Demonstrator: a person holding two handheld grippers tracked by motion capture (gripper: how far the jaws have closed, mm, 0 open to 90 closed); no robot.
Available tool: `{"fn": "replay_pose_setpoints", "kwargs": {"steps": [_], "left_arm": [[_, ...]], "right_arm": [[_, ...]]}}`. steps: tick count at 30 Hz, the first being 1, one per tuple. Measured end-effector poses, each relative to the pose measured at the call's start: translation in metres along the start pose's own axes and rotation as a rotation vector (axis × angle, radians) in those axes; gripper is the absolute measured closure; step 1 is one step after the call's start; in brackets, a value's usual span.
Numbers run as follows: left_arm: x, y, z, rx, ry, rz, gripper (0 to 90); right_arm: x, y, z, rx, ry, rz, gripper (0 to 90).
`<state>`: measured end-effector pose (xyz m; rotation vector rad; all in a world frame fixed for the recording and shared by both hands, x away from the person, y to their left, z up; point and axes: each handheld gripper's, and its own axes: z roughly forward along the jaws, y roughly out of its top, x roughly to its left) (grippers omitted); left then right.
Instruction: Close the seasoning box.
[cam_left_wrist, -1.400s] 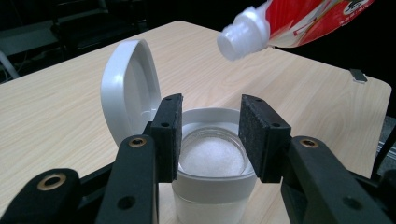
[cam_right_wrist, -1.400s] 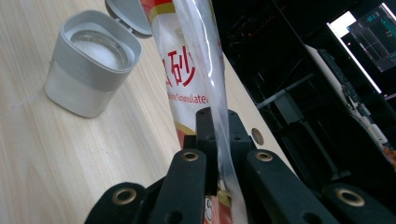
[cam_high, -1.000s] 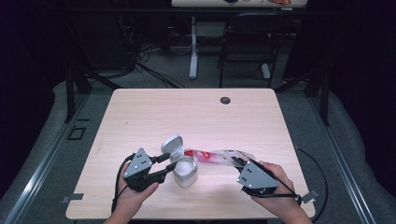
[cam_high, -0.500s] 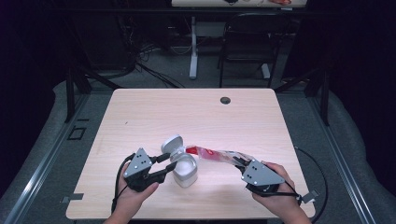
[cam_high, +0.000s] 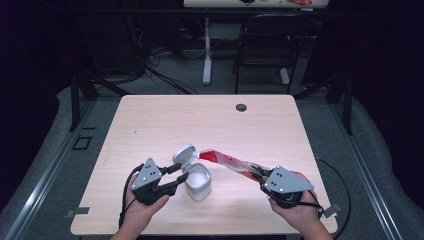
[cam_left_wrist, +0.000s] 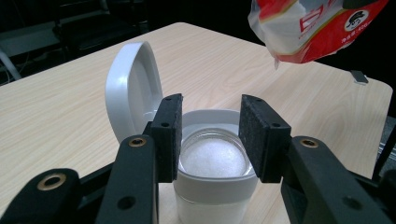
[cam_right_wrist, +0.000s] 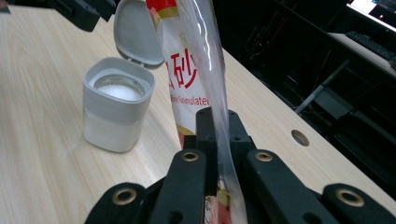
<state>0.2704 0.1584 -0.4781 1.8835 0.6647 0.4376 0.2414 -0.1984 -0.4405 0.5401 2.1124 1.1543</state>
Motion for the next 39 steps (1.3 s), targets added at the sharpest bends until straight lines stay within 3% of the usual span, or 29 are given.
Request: {"fn": "replay_pose_setpoints", "kwargs": {"steps": [6, 19, 28, 39], "left_arm": [[0.0, 0.0, 0.0, 0.0, 0.001, 0.0, 60.1], [0.001, 0.001, -0.002, -0.003, 0.004, 0.001, 60.1], [0.001, 0.002, -0.003, -0.009, 0.004, -0.001, 60.1], [0.005, 0.004, -0.01, -0.019, 0.032, 0.003, 60.0]], "right_arm": [[-0.009, -0.001, -0.001, -0.051, 0.015, 0.087, 88.4], [-0.017, 0.0, 0.006, -0.158, 0.051, 0.222, 88.3], [-0.021, -0.005, 0.008, -0.167, 0.037, 0.266, 88.4], [-0.026, -0.02, 0.009, -0.175, -0.015, 0.322, 88.3]]}}
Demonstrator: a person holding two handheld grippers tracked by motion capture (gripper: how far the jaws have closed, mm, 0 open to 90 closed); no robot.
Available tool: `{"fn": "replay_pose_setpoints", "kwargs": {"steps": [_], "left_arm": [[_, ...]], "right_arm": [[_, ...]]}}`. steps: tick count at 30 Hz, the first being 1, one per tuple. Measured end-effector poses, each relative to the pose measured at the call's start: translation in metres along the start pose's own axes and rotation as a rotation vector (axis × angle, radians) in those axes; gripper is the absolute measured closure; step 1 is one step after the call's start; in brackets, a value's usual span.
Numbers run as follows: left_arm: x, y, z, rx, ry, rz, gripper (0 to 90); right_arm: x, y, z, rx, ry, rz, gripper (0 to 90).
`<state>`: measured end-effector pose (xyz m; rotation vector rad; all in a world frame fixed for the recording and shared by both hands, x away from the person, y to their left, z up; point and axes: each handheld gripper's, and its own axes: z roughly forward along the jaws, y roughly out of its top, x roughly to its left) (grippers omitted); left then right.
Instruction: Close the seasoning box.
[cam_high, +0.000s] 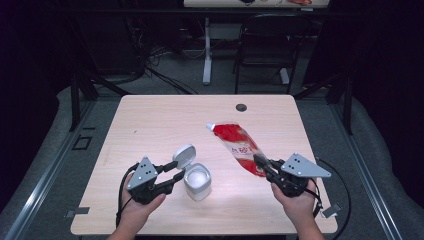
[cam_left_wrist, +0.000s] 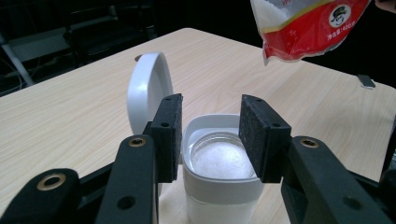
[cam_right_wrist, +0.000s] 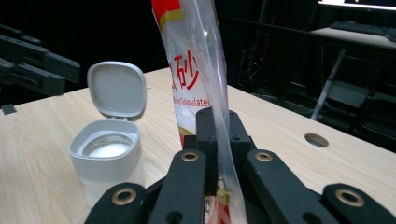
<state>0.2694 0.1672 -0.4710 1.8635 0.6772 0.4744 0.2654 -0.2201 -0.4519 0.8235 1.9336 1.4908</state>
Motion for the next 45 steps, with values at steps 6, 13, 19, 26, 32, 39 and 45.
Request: {"fn": "replay_pose_setpoints", "kwargs": {"steps": [6, 13, 19, 26, 32, 39, 45], "left_arm": [[0.006, 0.003, -0.007, -0.019, 0.019, -0.008, 60.0], [0.013, 0.004, -0.014, -0.034, 0.045, -0.018, 60.0], [0.025, -0.001, -0.022, -0.033, 0.08, -0.046, 60.0], [0.039, -0.007, -0.025, -0.032, 0.118, -0.069, 60.0], [0.049, -0.016, -0.023, -0.015, 0.143, -0.106, 60.0], [0.051, -0.022, -0.019, 0.011, 0.143, -0.106, 60.0], [0.05, -0.025, -0.018, 0.023, 0.145, -0.107, 60.0]], "right_arm": [[-0.011, -0.01, -0.005, 0.008, -0.049, 0.025, 88.3], [-0.021, -0.018, -0.01, 0.014, -0.089, 0.046, 88.3], [-0.026, -0.027, -0.011, 0.03, -0.098, 0.066, 88.4], [-0.031, -0.035, -0.009, 0.079, -0.14, 0.058, 88.5], [-0.035, -0.044, -0.003, 0.107, -0.153, 0.068, 88.5], [-0.039, -0.052, 0.006, 0.14, -0.152, 0.077, 88.5], [-0.043, -0.056, 0.012, 0.145, -0.157, 0.088, 88.5]]}}
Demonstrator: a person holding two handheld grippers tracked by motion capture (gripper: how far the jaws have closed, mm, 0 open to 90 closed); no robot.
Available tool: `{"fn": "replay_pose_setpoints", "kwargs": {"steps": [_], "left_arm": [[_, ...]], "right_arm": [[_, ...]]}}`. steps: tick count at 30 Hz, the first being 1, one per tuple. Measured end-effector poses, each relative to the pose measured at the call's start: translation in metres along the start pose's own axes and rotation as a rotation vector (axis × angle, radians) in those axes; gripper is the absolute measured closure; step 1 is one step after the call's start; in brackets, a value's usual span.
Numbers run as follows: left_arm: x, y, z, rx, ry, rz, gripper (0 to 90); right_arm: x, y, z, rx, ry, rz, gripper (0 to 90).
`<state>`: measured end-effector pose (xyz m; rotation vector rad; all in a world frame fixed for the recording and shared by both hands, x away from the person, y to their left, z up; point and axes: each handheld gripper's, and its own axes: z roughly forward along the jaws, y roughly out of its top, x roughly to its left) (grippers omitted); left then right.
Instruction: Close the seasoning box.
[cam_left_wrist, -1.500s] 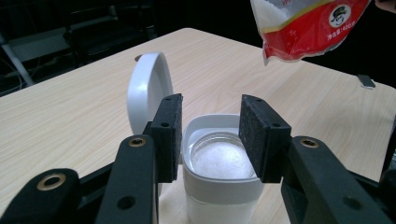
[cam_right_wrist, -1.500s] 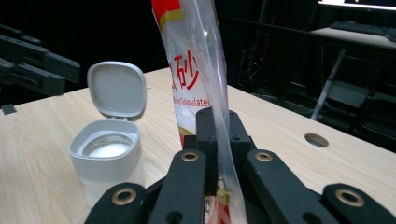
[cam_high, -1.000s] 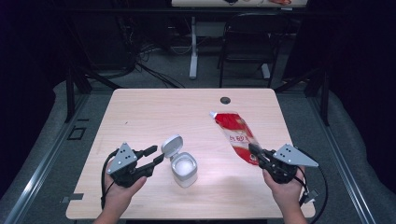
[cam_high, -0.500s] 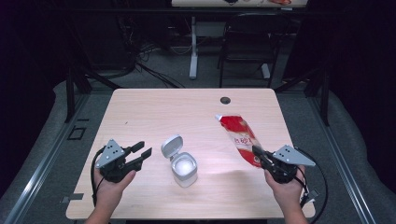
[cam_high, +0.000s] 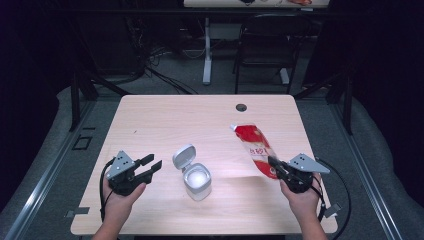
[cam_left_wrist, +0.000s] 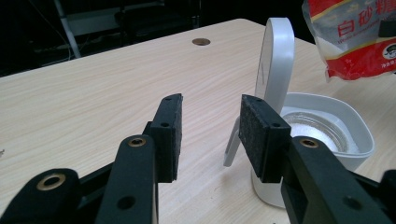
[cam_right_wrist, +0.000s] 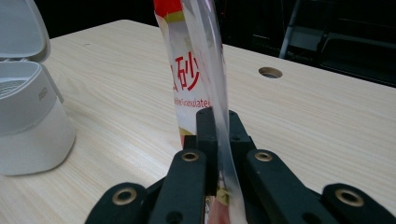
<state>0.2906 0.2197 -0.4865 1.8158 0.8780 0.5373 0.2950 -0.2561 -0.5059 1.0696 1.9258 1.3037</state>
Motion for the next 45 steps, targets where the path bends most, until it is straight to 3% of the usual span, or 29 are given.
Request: {"fn": "replay_pose_setpoints", "kwargs": {"steps": [12, 23, 34, 45], "left_arm": [[-0.004, -0.003, -0.003, 0.001, 0.005, 0.002, 60.0], [-0.004, -0.004, -0.003, 0.003, 0.006, -0.004, 60.0], [-0.004, -0.003, -0.002, 0.004, 0.003, 0.0, 60.0], [-0.002, -0.002, -0.001, 0.001, -0.002, -0.001, 59.8]], "right_arm": [[-0.01, -0.005, 0.022, 0.043, -0.017, 0.009, 88.4], [-0.017, -0.011, 0.035, 0.044, -0.041, 0.048, 88.4], [-0.021, -0.018, 0.032, 0.039, -0.035, 0.064, 88.1], [-0.019, -0.02, 0.029, 0.055, -0.036, 0.047, 86.8]]}}
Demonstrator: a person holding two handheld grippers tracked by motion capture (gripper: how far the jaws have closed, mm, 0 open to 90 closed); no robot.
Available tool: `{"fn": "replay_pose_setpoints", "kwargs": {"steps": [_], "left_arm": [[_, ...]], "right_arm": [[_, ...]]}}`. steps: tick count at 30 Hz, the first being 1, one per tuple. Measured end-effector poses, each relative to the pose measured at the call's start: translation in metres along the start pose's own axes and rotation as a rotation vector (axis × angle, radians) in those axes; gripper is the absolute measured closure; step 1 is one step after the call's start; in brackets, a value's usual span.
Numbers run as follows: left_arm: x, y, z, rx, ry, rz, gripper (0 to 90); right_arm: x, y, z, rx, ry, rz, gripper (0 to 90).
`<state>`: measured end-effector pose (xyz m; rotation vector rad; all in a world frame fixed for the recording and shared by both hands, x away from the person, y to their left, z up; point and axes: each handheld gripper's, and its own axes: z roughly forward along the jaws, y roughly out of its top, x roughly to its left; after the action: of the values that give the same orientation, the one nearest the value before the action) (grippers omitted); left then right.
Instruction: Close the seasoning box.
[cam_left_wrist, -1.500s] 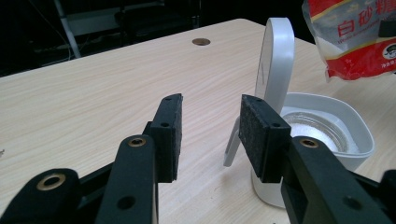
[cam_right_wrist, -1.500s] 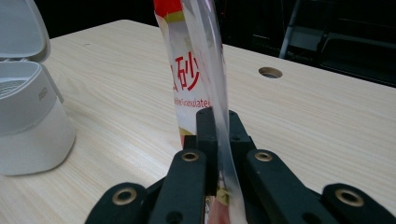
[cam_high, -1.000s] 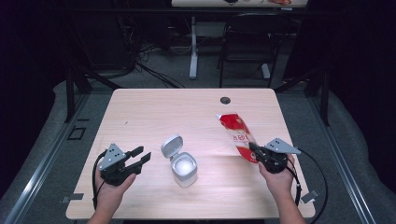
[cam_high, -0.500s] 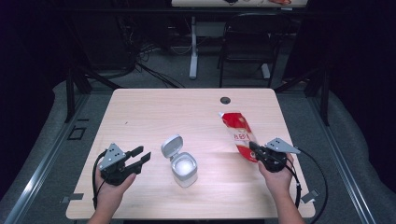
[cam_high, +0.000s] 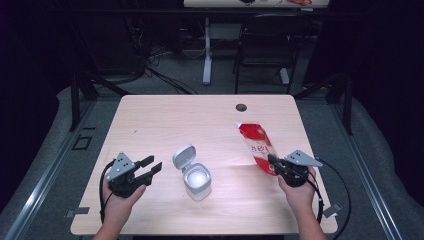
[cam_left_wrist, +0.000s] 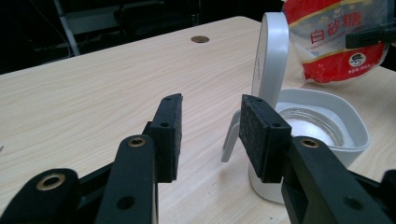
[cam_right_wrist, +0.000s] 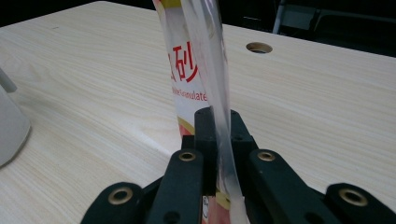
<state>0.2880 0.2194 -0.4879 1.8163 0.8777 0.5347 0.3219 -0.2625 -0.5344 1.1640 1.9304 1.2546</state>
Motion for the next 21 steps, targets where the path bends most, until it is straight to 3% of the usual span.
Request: {"fn": "replay_pose_setpoints", "kwargs": {"steps": [6, 13, 21], "left_arm": [[-0.0014, 0.0002, 0.0009, 0.0, -0.001, 0.005, 59.8], [0.0008, 0.0012, -0.002, -0.008, 0.003, -0.003, 59.7], [-0.0004, 0.0017, -0.0017, -0.003, 0.001, 0.004, 59.6]], "right_arm": [[-0.0006, -0.0011, -0.0014, 0.011, -0.004, -0.009, 85.9], [0.0018, -0.0024, -0.0046, 0.045, -0.019, -0.075, 83.9], [-0.0007, -0.0039, -0.0076, 0.065, -0.006, -0.069, 83.3]]}}
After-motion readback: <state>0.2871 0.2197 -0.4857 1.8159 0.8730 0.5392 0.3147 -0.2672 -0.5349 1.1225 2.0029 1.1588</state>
